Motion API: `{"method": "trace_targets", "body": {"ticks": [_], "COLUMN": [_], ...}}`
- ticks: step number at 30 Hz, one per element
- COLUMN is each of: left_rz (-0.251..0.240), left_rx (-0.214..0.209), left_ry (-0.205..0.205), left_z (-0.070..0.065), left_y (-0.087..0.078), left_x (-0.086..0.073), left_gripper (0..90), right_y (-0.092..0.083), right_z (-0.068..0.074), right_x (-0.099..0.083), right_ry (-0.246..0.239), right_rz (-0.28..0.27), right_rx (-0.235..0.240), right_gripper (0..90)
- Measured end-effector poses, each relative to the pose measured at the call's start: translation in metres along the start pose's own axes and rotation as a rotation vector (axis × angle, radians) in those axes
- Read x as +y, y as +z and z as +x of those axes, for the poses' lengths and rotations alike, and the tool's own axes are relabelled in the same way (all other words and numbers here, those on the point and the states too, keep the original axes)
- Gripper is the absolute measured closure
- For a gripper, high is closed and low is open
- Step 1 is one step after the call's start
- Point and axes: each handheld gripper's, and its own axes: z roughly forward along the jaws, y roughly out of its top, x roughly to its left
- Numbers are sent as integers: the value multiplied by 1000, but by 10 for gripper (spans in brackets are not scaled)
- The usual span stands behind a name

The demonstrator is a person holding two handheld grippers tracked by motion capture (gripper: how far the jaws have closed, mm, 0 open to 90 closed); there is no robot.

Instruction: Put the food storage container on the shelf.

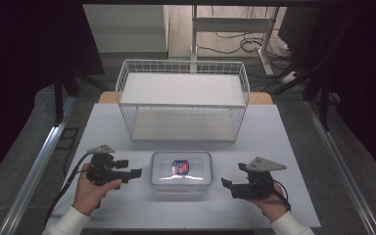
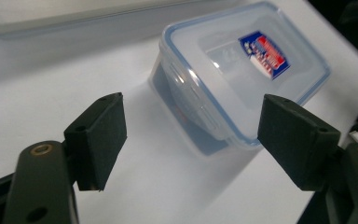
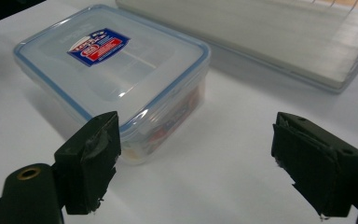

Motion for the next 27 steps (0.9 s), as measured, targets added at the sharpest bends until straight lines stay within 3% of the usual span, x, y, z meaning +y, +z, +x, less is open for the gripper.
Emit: {"method": "trace_targets", "body": {"ticks": [3,4,9,10,13,16,19,27], "left_rz": [-4,-4,-19,5,17,20,33,94], "left_rx": [-16,-24,-83,-110,-116,-176,-202,-245], "left_ry": [-28,-35,-76,-88,-99,-137,-166,-190], "left_z": [3,4,5,7,9,13,15,14], "left_y": [2,3,9,14,20,32,41,57], "left_x": [0,0,3,3,4,5,5,-3], "left_gripper": [218,209,179,153,124,118,113,107], "right_y": [3,5,9,10,13,16,19,20], "right_z": [0,0,5,7,7,6,7,9], "right_x": [0,1,4,6,6,7,10,9], "right_ry": [26,49,50,49,56,60,61,55], "right_rz": [13,22,30,29,30,28,23,23], "right_rx": [26,53,84,95,103,109,116,120], "right_gripper": [147,144,144,144,144,144,144,144]}}
